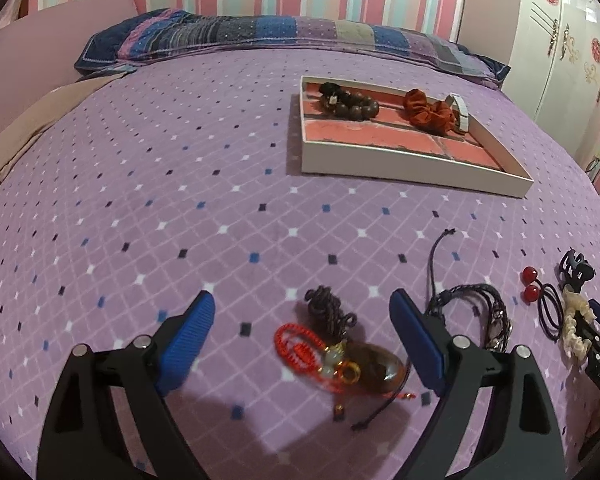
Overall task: Organize jewelry
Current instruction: 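Grasp the cream flower scrunchie with the right tool while the left tool grasps the black tassel pendant, then carry the flower scrunchie and tassel pendant into the tray with both tools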
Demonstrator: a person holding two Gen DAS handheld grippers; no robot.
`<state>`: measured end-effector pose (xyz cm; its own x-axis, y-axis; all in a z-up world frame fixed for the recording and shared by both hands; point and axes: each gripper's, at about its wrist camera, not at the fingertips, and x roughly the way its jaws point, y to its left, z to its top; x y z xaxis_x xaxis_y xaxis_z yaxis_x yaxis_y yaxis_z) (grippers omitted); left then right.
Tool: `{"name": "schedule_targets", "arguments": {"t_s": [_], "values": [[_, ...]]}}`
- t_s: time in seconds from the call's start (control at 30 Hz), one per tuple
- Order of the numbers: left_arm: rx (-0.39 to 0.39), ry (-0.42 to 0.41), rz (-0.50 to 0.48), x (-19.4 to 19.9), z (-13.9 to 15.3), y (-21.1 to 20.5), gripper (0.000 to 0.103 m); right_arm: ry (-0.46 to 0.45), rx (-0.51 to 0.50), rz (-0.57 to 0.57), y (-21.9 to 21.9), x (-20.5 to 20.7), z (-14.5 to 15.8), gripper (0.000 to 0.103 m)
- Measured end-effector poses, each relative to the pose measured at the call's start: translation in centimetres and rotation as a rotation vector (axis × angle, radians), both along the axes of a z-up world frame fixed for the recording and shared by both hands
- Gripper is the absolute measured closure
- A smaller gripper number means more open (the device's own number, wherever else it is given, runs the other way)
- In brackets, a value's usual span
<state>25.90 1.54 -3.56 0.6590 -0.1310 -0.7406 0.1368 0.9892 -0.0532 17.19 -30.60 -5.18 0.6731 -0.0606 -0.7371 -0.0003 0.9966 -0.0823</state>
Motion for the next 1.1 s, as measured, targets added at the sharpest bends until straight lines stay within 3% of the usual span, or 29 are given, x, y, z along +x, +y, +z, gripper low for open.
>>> {"name": "schedule_targets", "arguments": {"t_s": [0.03,0.17,0.47,0.73,1.1], "values": [[0.005,-0.006,-0.007,0.1,0.0,-0.2,0.019,-0.001,-0.002,0.0,0.0,0.0,0.0,0.051],[0.023,0.023,-0.027,0.7,-0.7,-1.1,0.047,-0.001,0.002,0.001,0.1,0.0,-0.1,0.051],[-0.028,0.075,-0.025,1.6,-1.7,-0.6,0.076,-0.006,0.003,0.021,0.6,-0.2,0.0,0.066],[-0.046,0.066,-0.013,1.4,-1.4,-0.5,0.083,-0.014,0.014,0.027,0.6,-0.3,0.1,0.076],[-0.071,0.032,-0.011,0.2,0.3,-0.3,0.084,-0.023,0.044,0.024,0.3,-0.6,0.3,0.089]]}}
